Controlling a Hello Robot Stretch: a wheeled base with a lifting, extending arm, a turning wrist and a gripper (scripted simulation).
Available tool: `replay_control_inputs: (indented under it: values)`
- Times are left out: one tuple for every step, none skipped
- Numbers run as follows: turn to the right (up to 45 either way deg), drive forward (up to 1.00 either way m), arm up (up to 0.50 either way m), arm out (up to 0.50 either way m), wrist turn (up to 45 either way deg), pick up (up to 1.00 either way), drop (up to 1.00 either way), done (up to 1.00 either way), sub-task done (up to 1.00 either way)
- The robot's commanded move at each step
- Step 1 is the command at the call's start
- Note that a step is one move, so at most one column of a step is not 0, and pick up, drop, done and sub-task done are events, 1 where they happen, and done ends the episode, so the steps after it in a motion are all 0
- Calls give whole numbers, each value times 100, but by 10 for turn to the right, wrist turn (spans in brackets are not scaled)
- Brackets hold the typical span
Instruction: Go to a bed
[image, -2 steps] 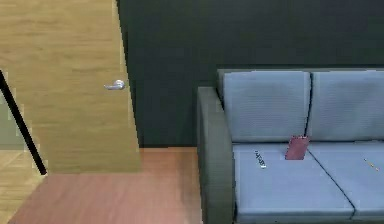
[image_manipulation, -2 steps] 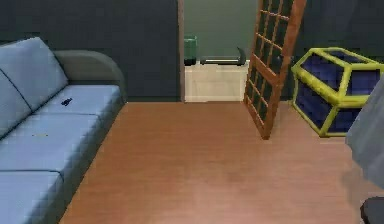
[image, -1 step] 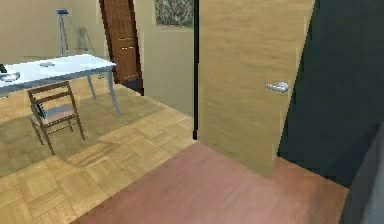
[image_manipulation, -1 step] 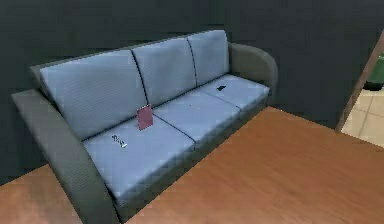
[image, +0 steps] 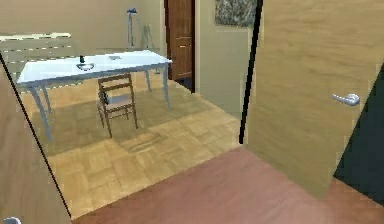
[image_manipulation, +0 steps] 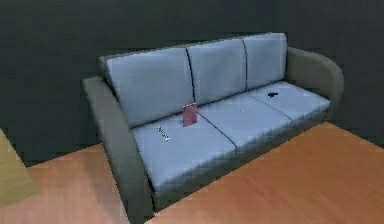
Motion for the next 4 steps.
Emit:
replay_control_inputs:
  values:
    - [0,100,0,0,0,0,0,0,0]
    - [0,95,0,0,0,0,0,0,0]
    - [90,0,0,0,0,0,0,0,0]
    - [0,60,0,0,0,0,0,0,0]
